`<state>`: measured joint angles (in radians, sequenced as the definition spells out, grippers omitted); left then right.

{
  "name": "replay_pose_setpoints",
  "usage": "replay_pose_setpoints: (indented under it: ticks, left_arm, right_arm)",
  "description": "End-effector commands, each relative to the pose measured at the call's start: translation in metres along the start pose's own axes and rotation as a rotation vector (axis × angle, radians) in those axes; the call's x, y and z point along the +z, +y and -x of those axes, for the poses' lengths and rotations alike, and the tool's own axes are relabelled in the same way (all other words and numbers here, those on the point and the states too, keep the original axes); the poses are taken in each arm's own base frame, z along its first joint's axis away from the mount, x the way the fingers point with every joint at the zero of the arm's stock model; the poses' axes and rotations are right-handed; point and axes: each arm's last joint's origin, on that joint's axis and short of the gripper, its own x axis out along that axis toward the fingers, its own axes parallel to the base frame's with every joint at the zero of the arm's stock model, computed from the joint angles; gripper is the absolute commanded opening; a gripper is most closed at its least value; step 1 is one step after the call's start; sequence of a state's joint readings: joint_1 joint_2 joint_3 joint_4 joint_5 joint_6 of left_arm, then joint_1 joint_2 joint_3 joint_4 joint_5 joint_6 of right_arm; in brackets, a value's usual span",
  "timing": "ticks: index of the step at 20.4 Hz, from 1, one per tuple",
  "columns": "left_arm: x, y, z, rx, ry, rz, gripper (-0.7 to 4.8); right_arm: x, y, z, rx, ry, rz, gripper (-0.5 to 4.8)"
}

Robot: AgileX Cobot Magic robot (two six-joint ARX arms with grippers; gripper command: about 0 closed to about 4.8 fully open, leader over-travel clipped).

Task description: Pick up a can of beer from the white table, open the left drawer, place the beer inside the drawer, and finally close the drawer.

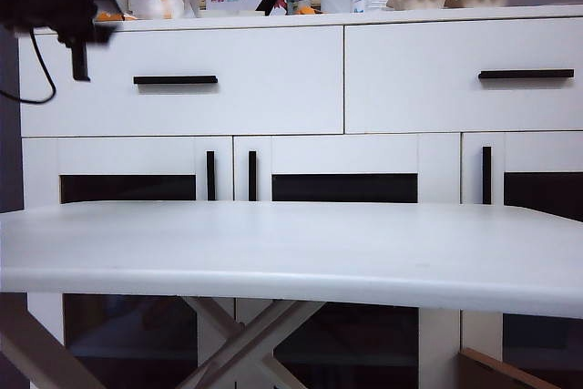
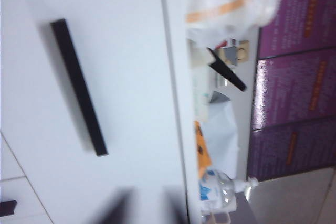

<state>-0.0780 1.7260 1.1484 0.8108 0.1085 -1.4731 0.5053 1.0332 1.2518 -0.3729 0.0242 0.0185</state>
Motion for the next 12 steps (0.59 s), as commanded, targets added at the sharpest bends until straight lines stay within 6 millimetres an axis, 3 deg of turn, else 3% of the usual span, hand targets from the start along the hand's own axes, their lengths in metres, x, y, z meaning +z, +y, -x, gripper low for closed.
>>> replay_pose_setpoints:
  ticks: [1,12]
  left_arm:
    - [0.000,-0.001,-0.016,-0.033,0.021,0.010,2.60]
    - [0.006,0.026,-0.095,0.029,0.032,0.032,2.61]
  right_arm:
    - [0.011,0.000,0.005,0.006,-0.083,-0.001,2.02]
    - [0.011,0.000,0.005,0.006,-0.082,-0.001,2.02]
